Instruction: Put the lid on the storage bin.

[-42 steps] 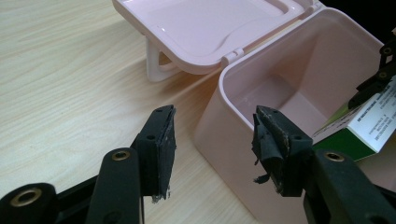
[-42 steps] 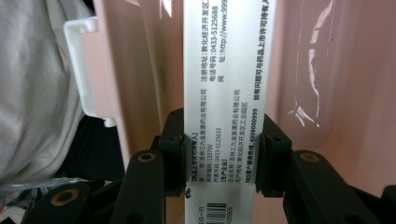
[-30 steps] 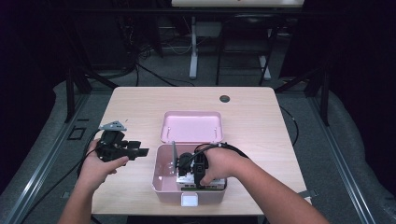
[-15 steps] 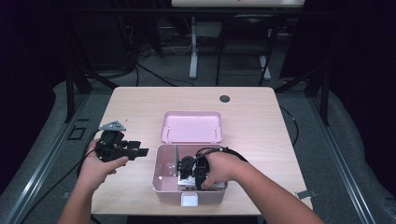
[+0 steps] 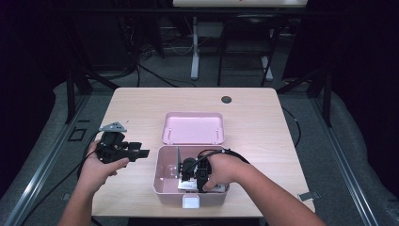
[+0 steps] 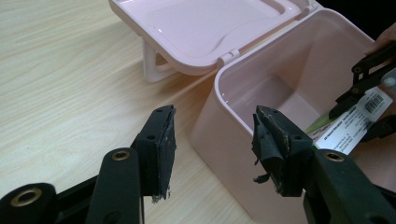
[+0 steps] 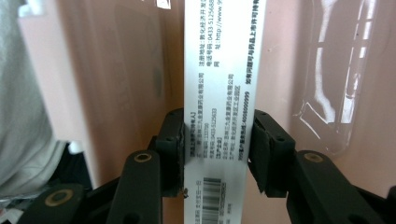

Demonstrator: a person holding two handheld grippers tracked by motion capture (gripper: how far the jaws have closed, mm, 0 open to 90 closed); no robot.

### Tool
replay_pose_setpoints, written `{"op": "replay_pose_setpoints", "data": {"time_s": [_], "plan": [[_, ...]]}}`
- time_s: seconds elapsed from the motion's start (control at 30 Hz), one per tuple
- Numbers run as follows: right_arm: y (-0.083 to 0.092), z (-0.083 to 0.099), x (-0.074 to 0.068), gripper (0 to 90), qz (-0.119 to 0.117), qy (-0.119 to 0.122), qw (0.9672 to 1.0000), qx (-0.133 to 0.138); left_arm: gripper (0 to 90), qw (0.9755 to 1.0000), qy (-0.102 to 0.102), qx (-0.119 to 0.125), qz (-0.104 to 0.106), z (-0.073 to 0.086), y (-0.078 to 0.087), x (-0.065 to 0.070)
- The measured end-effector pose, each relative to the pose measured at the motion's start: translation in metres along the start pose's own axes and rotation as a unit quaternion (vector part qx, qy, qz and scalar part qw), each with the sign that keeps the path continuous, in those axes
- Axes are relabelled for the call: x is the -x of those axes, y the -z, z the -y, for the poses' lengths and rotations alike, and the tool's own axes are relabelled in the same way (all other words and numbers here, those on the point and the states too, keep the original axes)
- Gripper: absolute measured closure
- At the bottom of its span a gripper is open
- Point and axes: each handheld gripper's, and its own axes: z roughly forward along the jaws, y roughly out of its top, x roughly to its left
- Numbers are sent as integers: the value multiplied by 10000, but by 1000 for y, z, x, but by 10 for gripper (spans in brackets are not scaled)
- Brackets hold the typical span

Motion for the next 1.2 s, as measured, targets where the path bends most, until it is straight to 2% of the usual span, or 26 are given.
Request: {"op": "replay_pose_setpoints", "data": {"time_s": [0.1, 0.47, 0.57, 1.2], "plan": [[3, 3, 0, 601, 18, -15, 10000, 71, 491, 10000, 8, -4, 3, 0, 0, 1], [4, 5, -4, 613, 1, 277, 9995, 133, 491, 10000, -10, -17, -5, 0, -1, 1], [3, 4, -3, 611, -9, 236, 9996, 131, 491, 10000, 13, -17, -3, 0, -1, 0], [3, 5, -5, 610, 7, 429, 9990, 135, 490, 10000, 22, -27, -17, 0, -1, -1]]}}
